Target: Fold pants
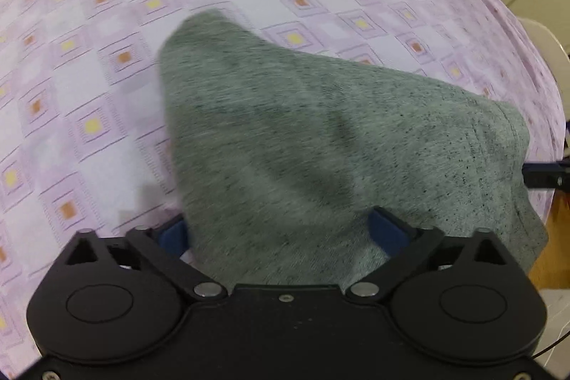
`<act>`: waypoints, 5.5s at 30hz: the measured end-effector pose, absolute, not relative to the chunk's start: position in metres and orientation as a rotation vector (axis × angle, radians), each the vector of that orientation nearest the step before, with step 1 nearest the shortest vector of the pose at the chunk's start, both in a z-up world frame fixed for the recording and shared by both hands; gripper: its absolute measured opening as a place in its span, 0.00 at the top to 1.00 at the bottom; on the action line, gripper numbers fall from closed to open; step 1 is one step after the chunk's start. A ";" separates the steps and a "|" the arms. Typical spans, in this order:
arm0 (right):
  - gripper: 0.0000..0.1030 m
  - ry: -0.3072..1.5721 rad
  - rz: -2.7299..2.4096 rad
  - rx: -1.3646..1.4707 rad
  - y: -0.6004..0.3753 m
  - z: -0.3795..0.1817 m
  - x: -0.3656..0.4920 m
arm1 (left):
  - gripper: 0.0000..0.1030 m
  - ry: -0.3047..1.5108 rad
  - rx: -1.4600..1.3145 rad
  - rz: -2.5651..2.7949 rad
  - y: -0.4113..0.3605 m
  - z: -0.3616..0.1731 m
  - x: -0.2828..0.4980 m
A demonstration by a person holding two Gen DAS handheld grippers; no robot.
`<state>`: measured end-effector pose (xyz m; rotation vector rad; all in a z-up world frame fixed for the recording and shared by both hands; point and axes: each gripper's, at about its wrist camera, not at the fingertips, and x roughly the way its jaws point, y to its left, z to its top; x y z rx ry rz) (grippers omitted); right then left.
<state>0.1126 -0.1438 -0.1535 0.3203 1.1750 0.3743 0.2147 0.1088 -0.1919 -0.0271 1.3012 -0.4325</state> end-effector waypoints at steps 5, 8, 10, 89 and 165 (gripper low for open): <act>0.42 1.171 0.383 0.423 -0.145 -0.166 0.125 | 0.02 1.276 -0.026 -0.473 0.114 -0.193 0.209; 0.37 1.200 0.410 0.483 -0.143 -0.183 0.133 | 0.02 1.276 -0.073 -0.481 0.121 -0.192 0.206; 0.35 1.157 0.423 0.495 -0.139 -0.187 0.134 | 0.02 1.277 -0.093 -0.468 0.123 -0.192 0.207; 0.71 0.961 0.646 -0.261 0.139 -0.106 0.199 | 0.55 1.098 -0.142 0.262 0.178 -0.113 0.221; 0.61 0.899 0.637 -0.153 0.120 0.021 0.118 | 0.53 1.023 -0.176 0.384 0.151 -0.011 0.140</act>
